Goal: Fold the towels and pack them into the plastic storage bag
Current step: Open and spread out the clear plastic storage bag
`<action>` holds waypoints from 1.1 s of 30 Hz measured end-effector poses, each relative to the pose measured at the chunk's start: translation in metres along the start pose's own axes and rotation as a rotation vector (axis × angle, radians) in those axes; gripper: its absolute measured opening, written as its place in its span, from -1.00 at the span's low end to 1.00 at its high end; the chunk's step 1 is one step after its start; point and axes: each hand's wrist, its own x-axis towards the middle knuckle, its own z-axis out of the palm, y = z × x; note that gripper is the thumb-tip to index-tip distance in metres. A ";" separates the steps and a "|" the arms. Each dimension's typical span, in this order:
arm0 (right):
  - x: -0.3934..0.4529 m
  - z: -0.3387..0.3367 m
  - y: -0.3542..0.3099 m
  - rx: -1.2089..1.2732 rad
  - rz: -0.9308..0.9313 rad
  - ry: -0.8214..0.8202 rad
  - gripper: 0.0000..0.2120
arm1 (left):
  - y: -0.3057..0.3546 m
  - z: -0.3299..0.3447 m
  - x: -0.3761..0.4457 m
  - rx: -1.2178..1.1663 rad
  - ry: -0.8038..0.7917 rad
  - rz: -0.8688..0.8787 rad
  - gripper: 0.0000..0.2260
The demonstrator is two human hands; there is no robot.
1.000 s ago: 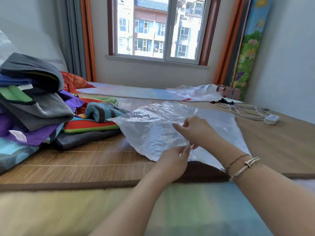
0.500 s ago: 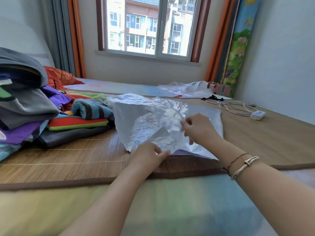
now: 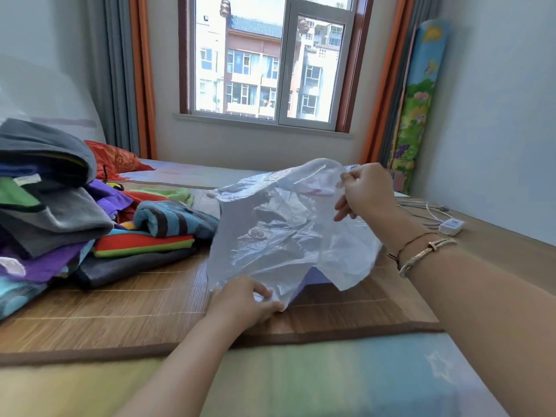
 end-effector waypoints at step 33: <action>-0.012 0.020 0.042 -1.158 -0.274 -0.351 -0.16 | 0.054 0.021 0.012 -0.190 -0.074 -0.023 -0.53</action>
